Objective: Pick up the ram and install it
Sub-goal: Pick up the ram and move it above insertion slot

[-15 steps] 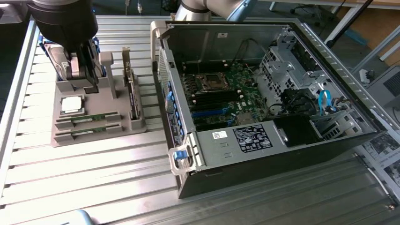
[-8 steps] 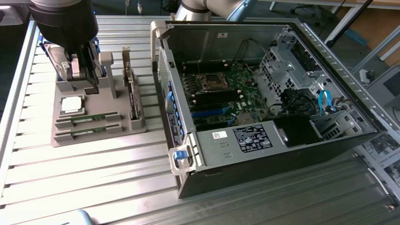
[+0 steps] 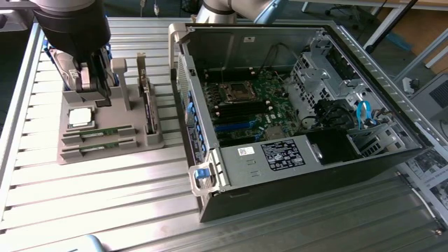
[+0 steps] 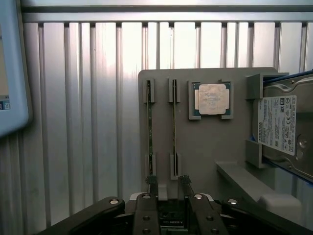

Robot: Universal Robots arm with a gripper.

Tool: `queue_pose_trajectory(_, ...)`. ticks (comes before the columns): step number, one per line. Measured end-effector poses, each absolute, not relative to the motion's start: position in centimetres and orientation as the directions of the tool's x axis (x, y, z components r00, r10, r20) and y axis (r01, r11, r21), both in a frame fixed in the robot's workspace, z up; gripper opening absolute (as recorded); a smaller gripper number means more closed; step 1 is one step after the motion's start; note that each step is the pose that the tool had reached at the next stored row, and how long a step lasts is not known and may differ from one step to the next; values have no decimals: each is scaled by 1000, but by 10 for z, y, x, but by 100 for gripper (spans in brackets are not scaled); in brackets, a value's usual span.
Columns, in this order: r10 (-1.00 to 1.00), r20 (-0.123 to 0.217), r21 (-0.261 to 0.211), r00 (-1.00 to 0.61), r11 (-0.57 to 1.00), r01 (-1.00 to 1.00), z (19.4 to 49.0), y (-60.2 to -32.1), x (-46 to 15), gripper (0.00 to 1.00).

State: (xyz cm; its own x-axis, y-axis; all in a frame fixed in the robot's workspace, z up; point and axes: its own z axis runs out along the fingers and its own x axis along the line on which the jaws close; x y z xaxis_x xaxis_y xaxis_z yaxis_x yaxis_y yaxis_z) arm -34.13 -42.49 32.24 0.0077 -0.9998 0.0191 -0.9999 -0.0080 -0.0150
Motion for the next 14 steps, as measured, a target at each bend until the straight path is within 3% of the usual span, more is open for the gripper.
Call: queue_pose_trajectory(14,-1000,19,-15,8,-8,-1000,317,-425,-341,30)
